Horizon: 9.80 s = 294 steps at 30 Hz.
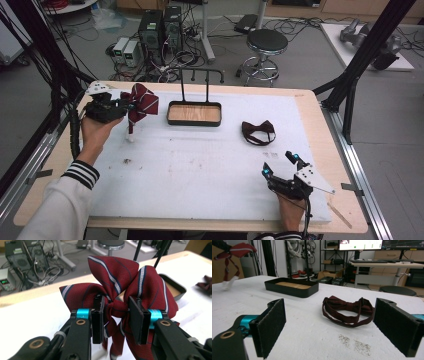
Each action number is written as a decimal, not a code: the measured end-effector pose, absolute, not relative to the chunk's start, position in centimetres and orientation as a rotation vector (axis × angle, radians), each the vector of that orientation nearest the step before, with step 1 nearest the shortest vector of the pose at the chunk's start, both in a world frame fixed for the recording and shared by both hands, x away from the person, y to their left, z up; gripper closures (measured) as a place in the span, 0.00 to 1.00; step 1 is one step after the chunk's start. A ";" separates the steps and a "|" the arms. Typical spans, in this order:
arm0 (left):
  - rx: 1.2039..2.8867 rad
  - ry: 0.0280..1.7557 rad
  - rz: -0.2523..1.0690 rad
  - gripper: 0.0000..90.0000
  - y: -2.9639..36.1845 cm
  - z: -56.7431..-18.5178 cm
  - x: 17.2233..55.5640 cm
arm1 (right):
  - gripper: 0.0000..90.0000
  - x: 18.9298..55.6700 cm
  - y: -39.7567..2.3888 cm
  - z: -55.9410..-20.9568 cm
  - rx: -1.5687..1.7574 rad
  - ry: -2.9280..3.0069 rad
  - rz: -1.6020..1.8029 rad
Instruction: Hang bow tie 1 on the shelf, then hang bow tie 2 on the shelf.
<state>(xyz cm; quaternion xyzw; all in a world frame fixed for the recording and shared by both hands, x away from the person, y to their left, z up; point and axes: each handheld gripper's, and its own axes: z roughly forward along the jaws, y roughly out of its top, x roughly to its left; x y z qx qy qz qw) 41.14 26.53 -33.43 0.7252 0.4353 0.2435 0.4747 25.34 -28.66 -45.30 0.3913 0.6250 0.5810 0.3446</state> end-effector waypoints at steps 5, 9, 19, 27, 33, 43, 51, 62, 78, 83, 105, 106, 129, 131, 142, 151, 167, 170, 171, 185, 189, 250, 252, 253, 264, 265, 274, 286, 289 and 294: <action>1.763 1.039 0.597 0.74 25.4 -32.3 41.6 | 0.12 25.3 -28.7 -45.3 1.009 1.620 1.513; 1.745 1.017 0.589 0.74 24.4 -31.3 42.0 | 0.12 25.4 -28.8 -45.3 1.002 1.618 1.510; 1.732 0.944 0.575 0.74 21.4 -28.6 42.6 | 0.12 25.3 -28.8 -45.3 1.006 1.616 1.517; 1.733 0.910 0.575 0.74 19.7 -27.4 43.0 | 0.12 25.3 -28.8 -45.3 1.008 1.615 1.520; 1.727 0.893 0.570 0.74 19.0 -26.6 43.7 | 0.12 25.3 -28.8 -45.3 1.009 1.614 1.520; 1.678 0.883 0.546 0.74 18.2 -26.2 45.3 | 0.12 25.3 -28.7 -45.3 1.014 1.611 1.521; 1.652 0.877 0.553 0.74 18.0 -25.9 46.2 | 0.12 25.3 -28.8 -45.3 1.014 1.611 1.521; 1.618 0.909 0.556 0.74 18.7 -26.0 47.7 | 0.12 25.3 -28.8 -45.3 1.012 1.606 1.523; 1.612 0.883 0.565 0.74 18.0 -25.7 48.1 | 0.12 25.4 -28.8 -45.3 1.013 1.607 1.522; 1.615 0.908 0.570 0.74 18.5 -26.1 48.6 | 0.12 25.4 -28.8 -45.3 1.014 1.606 1.523; 1.595 0.971 0.614 0.73 19.7 -27.2 49.0 | 0.12 25.3 -28.8 -45.3 1.019 1.609 1.525; 1.595 0.971 0.614 0.73 19.7 -27.2 49.0 | 0.12 25.3 -28.8 -45.3 1.019 1.609 1.525; 1.564 1.070 0.643 0.73 20.6 -29.6 49.5 | 0.12 25.3 -28.8 -45.3 1.015 1.606 1.524; 1.559 1.087 0.636 0.73 21.0 -30.0 49.4 | 0.12 25.3 -28.8 -45.3 1.012 1.607 1.523; 1.538 1.133 0.630 0.73 22.3 -31.1 49.1 | 0.12 25.3 -28.8 -45.3 1.011 1.606 1.523; 1.553 1.164 0.625 0.73 22.6 -31.8 49.0 | 0.12 25.3 -28.8 -45.3 1.019 1.610 1.526; 1.573 1.121 0.648 0.40 22.5 -31.6 48.7 | 0.12 25.3 -28.8 -45.3 1.023 1.610 1.525; 1.569 1.110 0.637 0.31 22.6 -31.6 48.7 | 0.12 25.3 -28.8 -45.3 1.021 1.609 1.524; 1.569 1.110 0.637 0.26 22.6 -31.6 48.7 | 0.12 25.3 -28.8 -45.3 1.021 1.609 1.524; 1.575 0.962 0.620 0.16 23.1 -31.2 47.3 | 0.12 25.3 -28.8 -45.3 1.015 1.610 1.518; 1.547 0.910 0.619 0.16 23.5 -31.2 46.0 | 0.12 25.3 -28.7 -45.3 1.027 1.610 1.515; 1.414 0.731 0.763 0.15 28.3 -43.3 28.2 | 0.12 25.3 -28.5 -45.3 1.019 1.605 1.471; 1.403 0.739 0.759 0.15 28.4 -43.3 28.2 | 0.12 25.3 -28.4 -45.3 1.020 1.606 1.473; 1.403 0.737 0.763 0.15 28.4 -43.2 28.1 | 0.12 25.2 -28.4 -45.3 1.017 1.609 1.471; 1.394 0.765 0.767 0.15 28.9 -43.9 28.0 | 0.12 25.4 -28.5 -45.2 1.018 1.622 1.490; 1.394 0.766 0.768 0.15 28.9 -44.0 28.0 | 0.12 25.4 -28.6 -45.2 1.014 1.623 1.489; 1.409 0.774 0.765 0.15 28.8 -44.7 28.2 | 0.12 25.5 -29.0 -43.7 0.995 1.675 1.457; 1.423 0.776 0.754 0.15 28.6 -45.3 28.4 | 0.12 27.8 -28.8 -39.0 0.913 1.829 1.320; 1.423 0.780 0.753 0.15 28.6 -45.3 28.5 | 0.12 28.7 -28.6 -37.9 0.891 1.879 1.290; 1.396 0.798 0.739 0.15 28.9 -45.4 28.5 | 0.12 30.5 -28.4 -36.9 0.903 1.933 1.256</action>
